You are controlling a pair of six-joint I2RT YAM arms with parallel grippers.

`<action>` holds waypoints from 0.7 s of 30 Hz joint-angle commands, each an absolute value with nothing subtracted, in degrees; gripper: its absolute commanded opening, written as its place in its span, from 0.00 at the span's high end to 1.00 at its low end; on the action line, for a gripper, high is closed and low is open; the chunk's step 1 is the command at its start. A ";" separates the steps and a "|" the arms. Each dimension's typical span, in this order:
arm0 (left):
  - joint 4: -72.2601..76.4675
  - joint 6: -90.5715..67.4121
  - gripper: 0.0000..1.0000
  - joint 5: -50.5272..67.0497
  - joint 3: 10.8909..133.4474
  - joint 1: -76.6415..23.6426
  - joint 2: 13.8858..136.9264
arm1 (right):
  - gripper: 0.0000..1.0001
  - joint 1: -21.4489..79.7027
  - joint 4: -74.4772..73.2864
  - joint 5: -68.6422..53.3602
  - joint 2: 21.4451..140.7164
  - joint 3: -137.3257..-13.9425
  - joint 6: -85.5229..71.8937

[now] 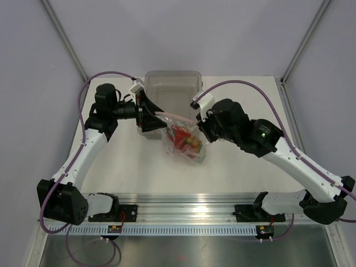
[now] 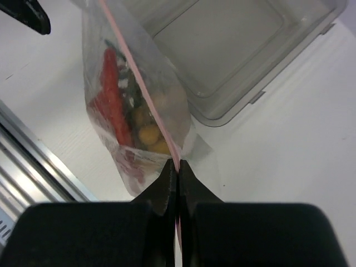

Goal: Place the food in the zip-top bag and seal the zipper
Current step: Place the zipper food storage bag at the center of the board.

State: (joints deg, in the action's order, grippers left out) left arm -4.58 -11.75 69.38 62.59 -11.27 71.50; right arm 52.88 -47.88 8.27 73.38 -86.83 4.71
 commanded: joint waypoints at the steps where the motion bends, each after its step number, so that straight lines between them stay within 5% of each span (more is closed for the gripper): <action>1: -4.84 -12.65 0.03 66.98 66.62 -12.30 72.16 | 1.00 53.09 -43.85 17.82 66.72 -88.50 7.47; 12: -16.96 -10.99 0.01 52.14 75.22 -12.48 66.36 | 1.00 50.20 -49.75 33.65 62.31 -96.15 15.98; 21: -17.84 -16.52 0.01 43.42 75.85 -12.48 63.28 | 1.00 30.43 -45.45 34.98 68.55 -95.54 20.56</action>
